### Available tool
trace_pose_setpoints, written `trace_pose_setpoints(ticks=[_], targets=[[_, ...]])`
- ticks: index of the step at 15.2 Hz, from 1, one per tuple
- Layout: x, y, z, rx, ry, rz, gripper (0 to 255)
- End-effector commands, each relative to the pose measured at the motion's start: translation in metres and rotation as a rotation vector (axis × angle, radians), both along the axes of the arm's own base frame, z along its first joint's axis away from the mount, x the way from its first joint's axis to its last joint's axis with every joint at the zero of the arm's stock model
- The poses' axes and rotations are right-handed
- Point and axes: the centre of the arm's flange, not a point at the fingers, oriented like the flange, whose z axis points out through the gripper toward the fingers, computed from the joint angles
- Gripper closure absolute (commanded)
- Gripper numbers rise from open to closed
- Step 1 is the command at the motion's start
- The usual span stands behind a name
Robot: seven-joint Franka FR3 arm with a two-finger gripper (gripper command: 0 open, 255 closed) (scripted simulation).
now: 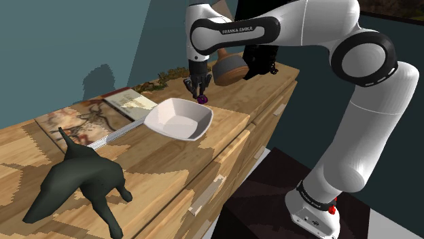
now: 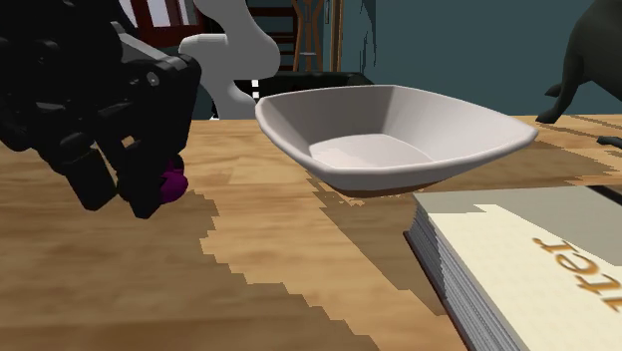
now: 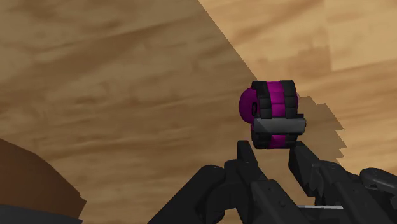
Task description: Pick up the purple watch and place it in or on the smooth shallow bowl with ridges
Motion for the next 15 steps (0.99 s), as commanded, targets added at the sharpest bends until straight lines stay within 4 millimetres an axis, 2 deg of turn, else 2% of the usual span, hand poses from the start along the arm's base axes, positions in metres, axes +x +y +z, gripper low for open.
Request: trace_pose_setpoints(ticks=[1,8,15], targets=[[0.0,0.0,0.0,0.0,0.0,0.0,255],[0.0,0.0,0.0,0.0,0.0,0.0,255],[0.0,0.0,0.037,0.0,0.0,0.0,255]])
